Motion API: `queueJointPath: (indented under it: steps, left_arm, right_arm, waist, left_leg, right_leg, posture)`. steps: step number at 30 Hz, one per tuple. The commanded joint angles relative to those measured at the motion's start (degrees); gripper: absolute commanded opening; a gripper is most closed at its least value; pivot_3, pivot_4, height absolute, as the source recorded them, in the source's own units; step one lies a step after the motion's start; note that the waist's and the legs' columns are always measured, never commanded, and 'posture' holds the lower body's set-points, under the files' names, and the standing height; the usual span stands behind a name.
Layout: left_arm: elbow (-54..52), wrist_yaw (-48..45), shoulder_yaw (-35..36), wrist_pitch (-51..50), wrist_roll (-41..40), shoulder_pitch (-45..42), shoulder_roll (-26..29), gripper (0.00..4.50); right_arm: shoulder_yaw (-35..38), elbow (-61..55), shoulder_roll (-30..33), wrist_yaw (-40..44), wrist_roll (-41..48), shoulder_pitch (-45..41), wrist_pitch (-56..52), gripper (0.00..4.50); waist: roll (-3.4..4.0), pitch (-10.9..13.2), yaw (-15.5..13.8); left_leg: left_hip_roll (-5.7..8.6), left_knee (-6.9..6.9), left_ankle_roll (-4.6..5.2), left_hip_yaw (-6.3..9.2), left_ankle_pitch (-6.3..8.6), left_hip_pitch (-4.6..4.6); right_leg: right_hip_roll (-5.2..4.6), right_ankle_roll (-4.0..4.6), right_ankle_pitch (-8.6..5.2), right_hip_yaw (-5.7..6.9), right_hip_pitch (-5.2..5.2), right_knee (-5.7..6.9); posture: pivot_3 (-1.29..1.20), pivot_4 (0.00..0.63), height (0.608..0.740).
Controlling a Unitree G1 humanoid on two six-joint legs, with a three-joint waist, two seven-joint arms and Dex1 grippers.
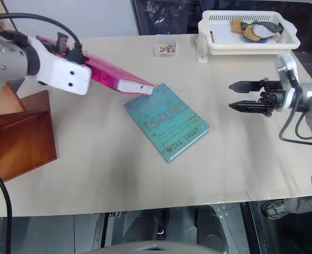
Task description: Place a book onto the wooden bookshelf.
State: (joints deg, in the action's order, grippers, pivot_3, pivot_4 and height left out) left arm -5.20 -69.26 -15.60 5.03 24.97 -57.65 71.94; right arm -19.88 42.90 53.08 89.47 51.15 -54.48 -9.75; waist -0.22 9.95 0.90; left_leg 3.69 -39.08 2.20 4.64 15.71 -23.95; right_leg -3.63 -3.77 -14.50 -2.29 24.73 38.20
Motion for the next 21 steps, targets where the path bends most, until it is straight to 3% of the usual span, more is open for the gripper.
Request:
queueJointPath:
  steps: [1,7,15,21]
  left_arm:
    - [0.31,-2.31,3.96,1.04,0.2,-3.6,2.35,0.65]
    - [-1.75,-8.98,5.1,-0.37,0.42,-9.04,3.86,0.65]
    - [-6.36,-20.5,7.02,-6.93,-4.53,-12.08,6.22,0.65]
    - [-17.2,-20.1,12.16,-17.94,-6.88,-2.45,5.85,0.65]
  right_arm:
    - [1.1,2.44,-1.72,3.03,1.21,-3.4,0.0,3.93]
    - [4.84,8.39,-7.45,3.03,3.97,-6.8,-4.35,3.93]
    - [5.6,11.71,-10.07,3.03,3.02,-9.63,-6.13,3.93]
    - [5.14,14.05,-11.18,3.03,0.91,-11.48,-5.3,3.93]
  waist:
    - [0.0,0.01,0.1]
    - [-0.04,0.04,0.26]
    - [-0.04,0.05,0.78]
    - [-0.01,0.06,1.89]
  left_leg:
    - [0.0,-0.02,0.0,-0.01,0.0,0.0]
    - [-0.01,-0.14,0.0,0.0,0.0,0.01]
    - [0.0,-0.21,0.0,-0.01,0.0,0.03]
    - [0.0,-0.26,0.0,-0.1,0.0,0.1]
  right_leg:
    - [0.0,0.0,0.0,-0.01,0.0,0.01]
    - [0.04,0.0,0.0,-0.01,0.01,0.19]
    - [0.04,-0.01,-0.01,-0.01,0.02,0.32]
    - [0.04,-0.01,-0.02,-0.07,0.05,0.52]
  posture:
    - [0.0,0.15,0.74]
    - [0.0,0.15,0.74]
    - [0.0,0.15,0.74]
    - [0.0,0.15,0.74]
